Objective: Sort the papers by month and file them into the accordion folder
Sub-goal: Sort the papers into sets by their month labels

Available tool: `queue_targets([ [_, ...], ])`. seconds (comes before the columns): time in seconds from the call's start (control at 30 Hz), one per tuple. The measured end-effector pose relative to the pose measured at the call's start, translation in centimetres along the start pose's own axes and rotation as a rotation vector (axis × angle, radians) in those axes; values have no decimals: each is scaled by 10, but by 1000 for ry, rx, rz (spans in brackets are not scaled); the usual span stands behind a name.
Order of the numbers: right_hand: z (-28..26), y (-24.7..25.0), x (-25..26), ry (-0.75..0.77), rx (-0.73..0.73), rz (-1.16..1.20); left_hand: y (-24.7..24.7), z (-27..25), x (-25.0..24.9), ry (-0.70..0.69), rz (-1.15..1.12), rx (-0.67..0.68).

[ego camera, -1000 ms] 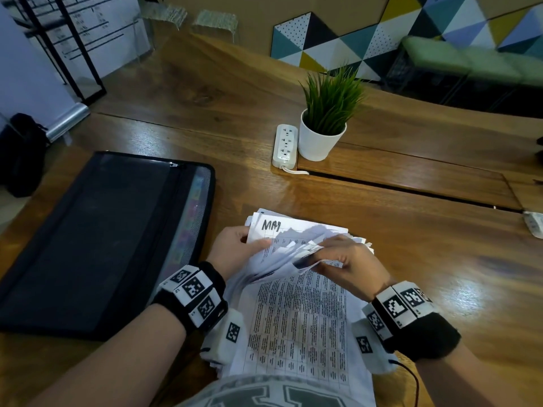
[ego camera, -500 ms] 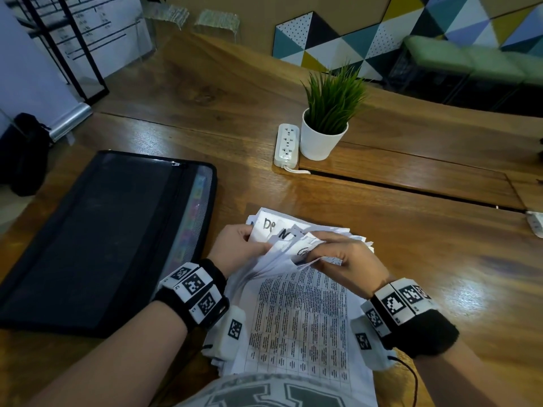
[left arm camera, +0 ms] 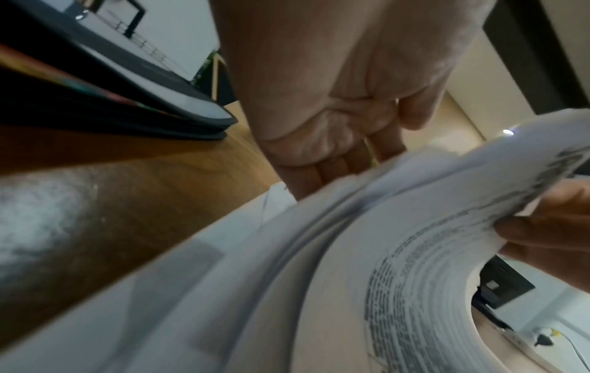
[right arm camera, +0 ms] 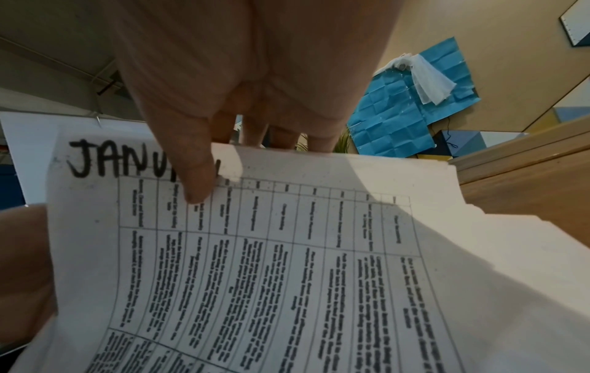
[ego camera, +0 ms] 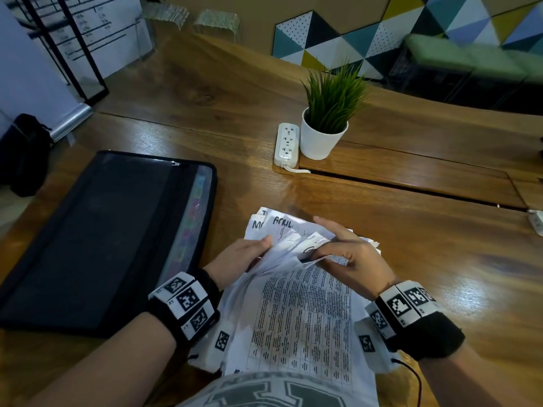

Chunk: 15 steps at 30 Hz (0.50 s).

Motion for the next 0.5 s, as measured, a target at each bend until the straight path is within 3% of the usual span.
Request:
queue_targets([
  [0.07, 2, -3, 2, 18, 37, -25, -4, 1, 2, 6, 17, 47],
  [0.13, 4, -7, 1, 30, 72, -52, 4, 3, 4, -13, 79, -16],
  [0.23, 1, -3, -1, 18, 59, -49, 35, -1, 3, -28, 241, -332],
  [0.3, -1, -1, 1, 29, 50, -52, 46, -4, 4, 36, 312, -437],
  [0.5, -4, 0, 0, 17, -2, -66, 38, 8, 8, 128, 398, -361],
])
Point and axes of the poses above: each hand's wrist, its own z-axis towards the middle knuckle, its own y-axis out of the back of the hand, x = y × z, the point moved 9 cm from there along z, towards the middle knuckle, and after that the axes turned 12 degrees about x, right-handed, at the moved point
